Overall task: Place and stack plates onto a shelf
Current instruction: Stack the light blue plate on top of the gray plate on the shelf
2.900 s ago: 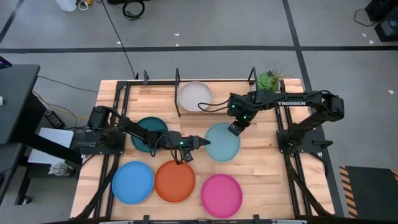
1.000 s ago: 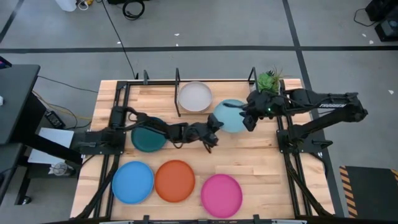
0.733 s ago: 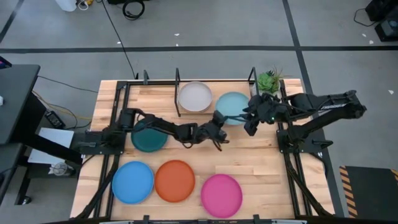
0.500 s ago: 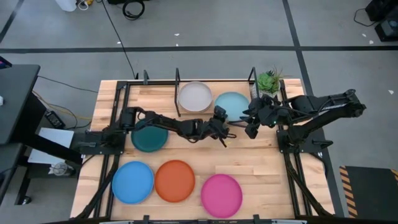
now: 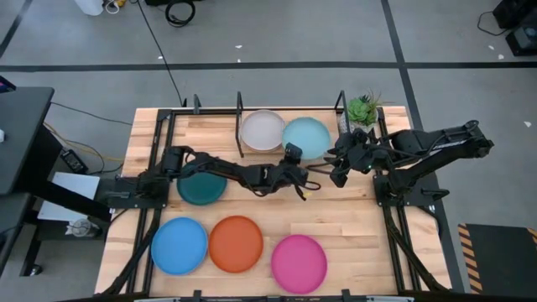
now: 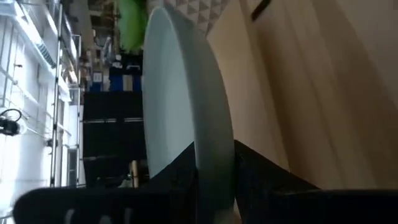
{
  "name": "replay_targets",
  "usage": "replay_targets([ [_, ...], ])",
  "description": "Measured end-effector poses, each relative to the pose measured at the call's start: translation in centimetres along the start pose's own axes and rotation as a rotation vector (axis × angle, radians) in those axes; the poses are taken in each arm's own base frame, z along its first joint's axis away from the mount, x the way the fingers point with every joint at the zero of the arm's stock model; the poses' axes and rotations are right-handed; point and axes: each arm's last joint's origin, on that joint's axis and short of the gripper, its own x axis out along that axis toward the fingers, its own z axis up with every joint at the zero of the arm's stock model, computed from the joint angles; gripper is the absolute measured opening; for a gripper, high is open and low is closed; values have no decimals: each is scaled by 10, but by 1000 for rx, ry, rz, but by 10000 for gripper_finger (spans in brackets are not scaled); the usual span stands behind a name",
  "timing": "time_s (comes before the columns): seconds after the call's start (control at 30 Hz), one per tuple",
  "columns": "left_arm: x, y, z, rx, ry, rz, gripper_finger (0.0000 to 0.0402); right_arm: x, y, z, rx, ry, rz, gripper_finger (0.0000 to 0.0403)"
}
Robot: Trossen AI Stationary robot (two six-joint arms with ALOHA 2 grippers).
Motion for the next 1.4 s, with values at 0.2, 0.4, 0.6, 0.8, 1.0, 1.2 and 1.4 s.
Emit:
replay_targets([
  [0.2, -6, 2, 4, -46, -66, -39, 82, 1, 0, 0, -19, -9, 0, 133],
  [0.4, -8, -7, 4, -26, -23, -45, 82, 1, 1, 2, -50, -23, 7, 133],
  [0.6, -16, -10, 4, 9, 68, 4, 82, 1, 1, 2, -88, -37, -17, 133],
  [0.8, -20, -11, -8, -1, 211, 16, 82, 1, 0, 2, -120, -42, -27, 133],
  [1.0, -34, -3, -25, -113, 275, -73, 82, 1, 0, 2, -164, -42, -28, 133],
  [1.2, -42, 2, -37, -180, 343, -95, 82, 1, 0, 2, -169, -44, -31, 133],
  [1.4, -32, 0, -54, -209, 414, -104, 82, 1, 0, 3, -169, -45, -31, 133],
])
